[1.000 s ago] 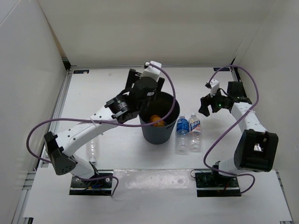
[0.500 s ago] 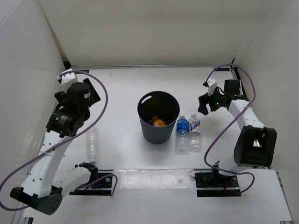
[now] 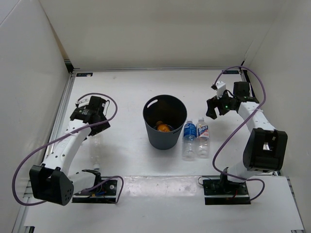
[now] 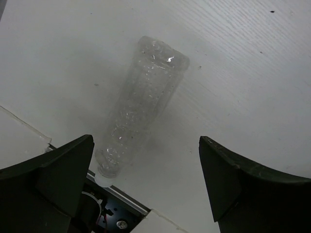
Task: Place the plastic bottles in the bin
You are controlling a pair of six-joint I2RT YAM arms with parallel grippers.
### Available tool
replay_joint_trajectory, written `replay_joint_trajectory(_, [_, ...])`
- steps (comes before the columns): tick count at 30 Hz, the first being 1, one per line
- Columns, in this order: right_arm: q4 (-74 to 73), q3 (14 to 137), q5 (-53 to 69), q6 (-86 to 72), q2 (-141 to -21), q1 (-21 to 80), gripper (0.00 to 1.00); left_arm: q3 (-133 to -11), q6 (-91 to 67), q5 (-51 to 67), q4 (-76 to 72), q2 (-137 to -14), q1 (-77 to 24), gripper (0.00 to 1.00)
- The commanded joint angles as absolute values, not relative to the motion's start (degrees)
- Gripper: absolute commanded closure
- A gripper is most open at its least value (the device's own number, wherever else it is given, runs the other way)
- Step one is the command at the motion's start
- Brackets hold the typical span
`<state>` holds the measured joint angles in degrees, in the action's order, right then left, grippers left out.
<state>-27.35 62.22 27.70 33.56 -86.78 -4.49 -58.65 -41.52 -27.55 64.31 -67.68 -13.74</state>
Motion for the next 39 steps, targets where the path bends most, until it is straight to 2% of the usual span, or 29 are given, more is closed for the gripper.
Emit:
replay_joint_trajectory(1, [-28.7, 65.1, 29.3, 34.4, -87.3, -4.7, 0.10, -58.0, -42.2, -25.9, 64.6, -67.3, -12.5, 0.00])
replay_joint_trajectory(14, [-29.4, 66.0, 29.4, 34.3, -88.0, -5.0, 0.10, -51.9, -36.2, -17.9, 60.4, -74.6, -6.1, 0.00])
replay_joint_trajectory(31, [-31.5, 68.2, 30.7, 34.0, -90.0, -6.2, 0.10, -51.2, -35.3, -10.9, 55.6, -84.5, -2.4, 0.00])
replay_joint_trajectory(32, [-31.4, 68.2, 30.6, 34.0, -90.1, -6.2, 0.10, -51.2, -35.3, -10.7, 55.5, -84.6, -2.4, 0.02])
replay_joint_trajectory(36, [-31.6, 68.4, 30.4, 33.8, -90.4, -6.2, 0.10, -52.2, -35.3, -7.9, 55.0, -84.1, -2.4, 0.18])
replay_joint_trajectory(39, [-31.8, 68.7, 30.4, 33.8, -90.7, -6.2, 0.10, -53.7, -36.3, -7.0, 54.8, -83.2, -2.4, 0.24])
